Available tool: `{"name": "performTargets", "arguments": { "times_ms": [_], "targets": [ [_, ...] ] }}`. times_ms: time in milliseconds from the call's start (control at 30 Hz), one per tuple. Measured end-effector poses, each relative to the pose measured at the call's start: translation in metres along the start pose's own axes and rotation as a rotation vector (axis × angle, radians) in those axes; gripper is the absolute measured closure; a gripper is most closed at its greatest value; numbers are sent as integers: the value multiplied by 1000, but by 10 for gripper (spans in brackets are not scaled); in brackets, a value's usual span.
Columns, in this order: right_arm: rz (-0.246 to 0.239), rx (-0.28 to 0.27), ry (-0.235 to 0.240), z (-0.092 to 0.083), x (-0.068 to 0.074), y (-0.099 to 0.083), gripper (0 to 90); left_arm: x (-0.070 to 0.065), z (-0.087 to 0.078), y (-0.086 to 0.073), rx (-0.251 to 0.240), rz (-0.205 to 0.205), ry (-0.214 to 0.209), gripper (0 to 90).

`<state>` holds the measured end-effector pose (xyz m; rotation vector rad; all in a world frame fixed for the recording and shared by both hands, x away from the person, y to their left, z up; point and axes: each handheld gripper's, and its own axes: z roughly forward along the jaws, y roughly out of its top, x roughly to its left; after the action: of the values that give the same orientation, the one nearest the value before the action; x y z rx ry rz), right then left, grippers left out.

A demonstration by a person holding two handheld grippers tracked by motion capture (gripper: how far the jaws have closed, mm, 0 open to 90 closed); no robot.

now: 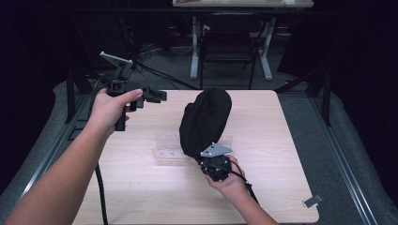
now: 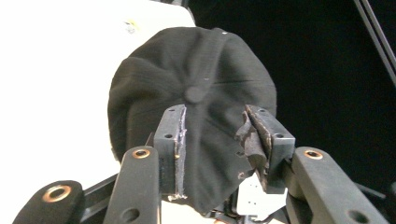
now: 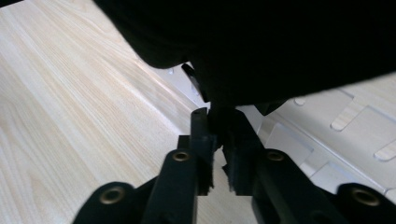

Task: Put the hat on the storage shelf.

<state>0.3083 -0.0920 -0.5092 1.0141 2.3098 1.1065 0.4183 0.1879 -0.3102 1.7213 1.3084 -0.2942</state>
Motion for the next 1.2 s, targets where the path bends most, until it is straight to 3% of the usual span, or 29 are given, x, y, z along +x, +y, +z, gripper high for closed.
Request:
{"name": "performTargets", "arguments": {
  "times_ms": [100, 600, 833, 1000, 1200],
  "targets": [
    [5, 4, 5, -2, -3, -3, 777, 7, -1, -2, 1, 6, 35, 570],
    [18, 52, 42, -20, -9, -20, 641, 45, -10, -23, -1, 2, 120, 542],
    [38, 63, 22, -27, -19, -33, 593, 65, -10, -39, 9, 31, 176, 541],
    [47, 65, 7, -32, -26, -40, 568, 76, -11, -50, 7, 60, 242, 542],
    [47, 77, -23, -40, -33, -45, 538, 88, -9, -65, 33, 72, 248, 568]
  ]
}}
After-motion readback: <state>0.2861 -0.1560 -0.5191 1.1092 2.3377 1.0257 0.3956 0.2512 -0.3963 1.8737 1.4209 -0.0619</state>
